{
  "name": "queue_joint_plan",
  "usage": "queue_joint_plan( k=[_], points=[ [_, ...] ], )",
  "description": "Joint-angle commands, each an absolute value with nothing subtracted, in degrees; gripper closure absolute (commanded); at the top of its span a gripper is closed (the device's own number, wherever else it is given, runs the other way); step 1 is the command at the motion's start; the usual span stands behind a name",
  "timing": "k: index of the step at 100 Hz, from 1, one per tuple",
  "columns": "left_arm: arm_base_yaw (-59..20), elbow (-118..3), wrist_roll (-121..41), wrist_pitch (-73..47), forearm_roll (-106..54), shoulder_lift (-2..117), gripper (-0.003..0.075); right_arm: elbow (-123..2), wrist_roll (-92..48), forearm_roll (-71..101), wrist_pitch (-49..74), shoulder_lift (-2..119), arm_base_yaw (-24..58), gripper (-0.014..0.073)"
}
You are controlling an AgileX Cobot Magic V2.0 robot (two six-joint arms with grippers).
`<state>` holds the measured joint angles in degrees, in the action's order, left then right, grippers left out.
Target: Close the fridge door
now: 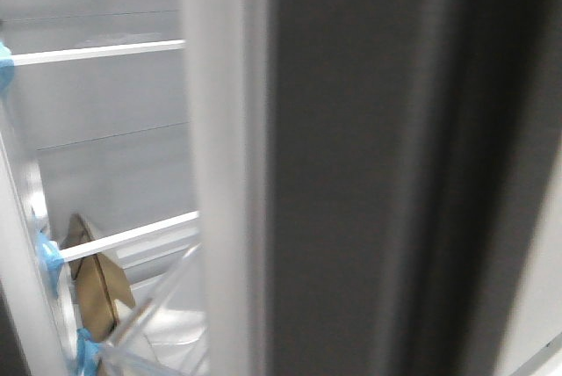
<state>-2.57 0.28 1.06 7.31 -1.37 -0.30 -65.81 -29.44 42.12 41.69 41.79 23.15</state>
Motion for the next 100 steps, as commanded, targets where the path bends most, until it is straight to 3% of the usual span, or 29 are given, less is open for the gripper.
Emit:
queue_joint_plan(
  k=[1,31,100],
  points=[
    [-2.8,2.3,1.3,11.5,-1.7,-1.5,0.0740,-68.3,-33.1,47.6,37.5,45.5,23.2,0.0638],
    [-2.8,2.3,1.3,11.5,-1.7,-1.5,0.0740,-73.7,-43.8,57.7,34.8,59.5,23.2,0.0638],
    [-2.8,2.3,1.3,11.5,-1.7,-1.5,0.0740,-85.9,-48.9,57.7,27.4,81.9,23.3,0.0638]
  ],
)
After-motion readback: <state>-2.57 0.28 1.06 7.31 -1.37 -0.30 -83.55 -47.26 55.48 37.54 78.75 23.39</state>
